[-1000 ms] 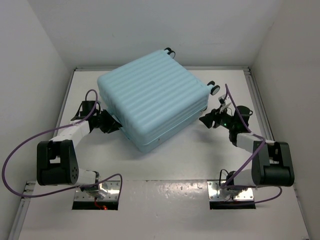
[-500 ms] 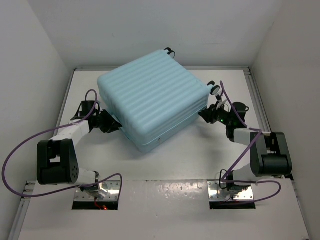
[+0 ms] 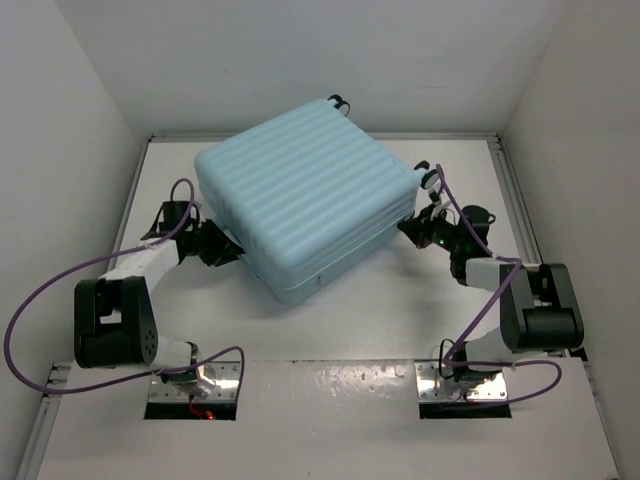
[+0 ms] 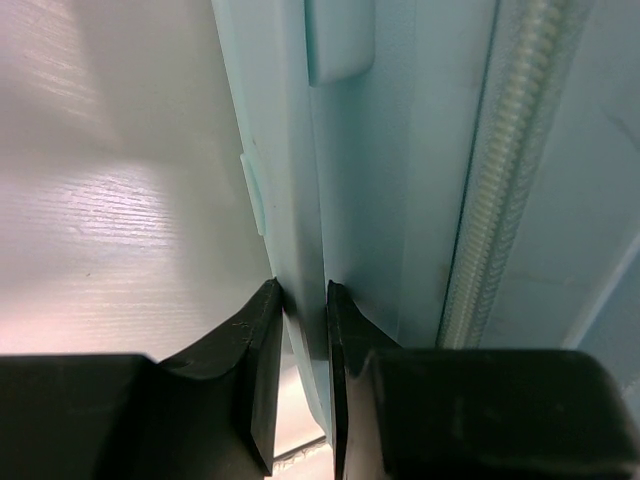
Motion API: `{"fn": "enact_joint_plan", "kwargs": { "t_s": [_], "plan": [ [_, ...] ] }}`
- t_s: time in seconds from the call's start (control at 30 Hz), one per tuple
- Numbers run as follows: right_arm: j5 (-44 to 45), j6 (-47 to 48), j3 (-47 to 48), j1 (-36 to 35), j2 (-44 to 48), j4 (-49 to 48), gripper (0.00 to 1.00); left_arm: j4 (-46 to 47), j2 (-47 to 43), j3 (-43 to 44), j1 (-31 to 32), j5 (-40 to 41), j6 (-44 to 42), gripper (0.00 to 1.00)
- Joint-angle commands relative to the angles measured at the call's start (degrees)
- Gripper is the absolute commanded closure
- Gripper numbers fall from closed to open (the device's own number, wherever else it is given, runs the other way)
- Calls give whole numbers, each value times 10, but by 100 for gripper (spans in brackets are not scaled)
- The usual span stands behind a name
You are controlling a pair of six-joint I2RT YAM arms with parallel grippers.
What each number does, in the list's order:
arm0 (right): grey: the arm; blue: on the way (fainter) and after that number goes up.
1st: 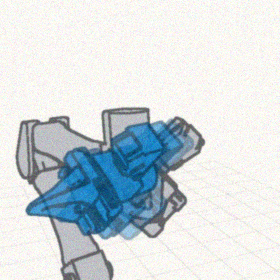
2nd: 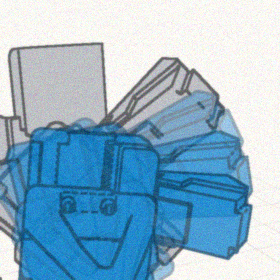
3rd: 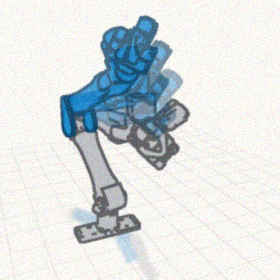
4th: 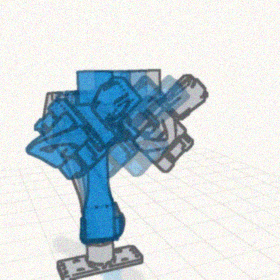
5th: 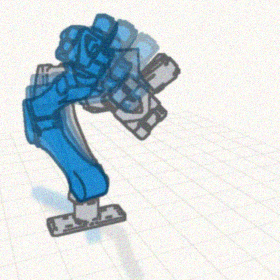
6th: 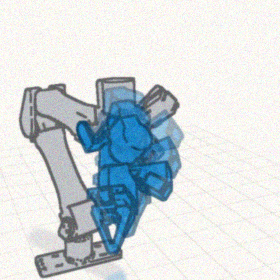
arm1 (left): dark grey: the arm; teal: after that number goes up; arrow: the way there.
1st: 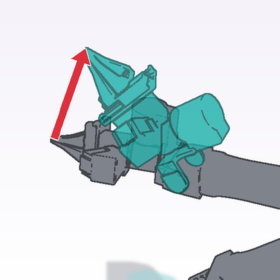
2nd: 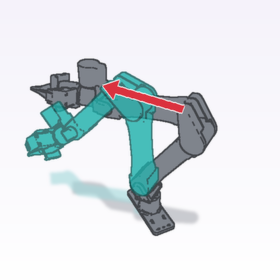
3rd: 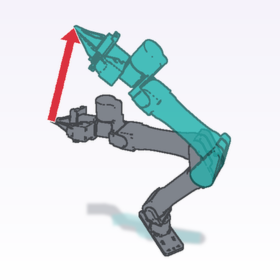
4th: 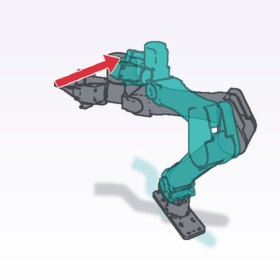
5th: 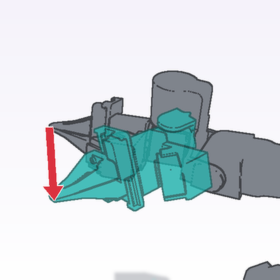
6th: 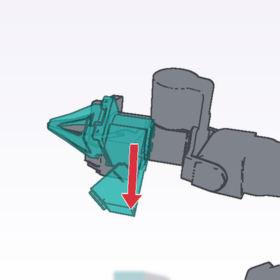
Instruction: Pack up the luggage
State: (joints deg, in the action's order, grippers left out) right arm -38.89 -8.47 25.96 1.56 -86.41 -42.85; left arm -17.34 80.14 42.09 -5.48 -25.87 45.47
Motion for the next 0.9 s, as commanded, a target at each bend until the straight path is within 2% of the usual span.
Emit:
{"fn": "enact_joint_plan", "kwargs": {
  "t_s": [0.0,0.2,0.3,0.53,0.67,0.7,0.77,0.87],
  "plan": [
    [63,21,-2,5,19,-60,100,-28,20,13,-15,129,-52,100],
    [73,11,-20,12,39,-54,100,-95,20,61,-9,287,-91,100],
    [81,16,-24,14,49,-51,100,-103,27,80,-9,330,-114,100],
    [92,23,-35,34,56,-46,100,-121,59,112,-28,382,-158,100],
    [87,22,-33,34,50,-47,100,-121,59,112,-13,398,-139,100],
    [79,21,-33,35,49,-44,100,-115,65,104,-13,392,-129,98],
    [76,22,-32,34,46,-46,100,-102,71,90,-18,356,-108,86],
    [68,21,-28,33,42,-50,100,-81,97,85,-18,321,-100,76]
  ]
}}
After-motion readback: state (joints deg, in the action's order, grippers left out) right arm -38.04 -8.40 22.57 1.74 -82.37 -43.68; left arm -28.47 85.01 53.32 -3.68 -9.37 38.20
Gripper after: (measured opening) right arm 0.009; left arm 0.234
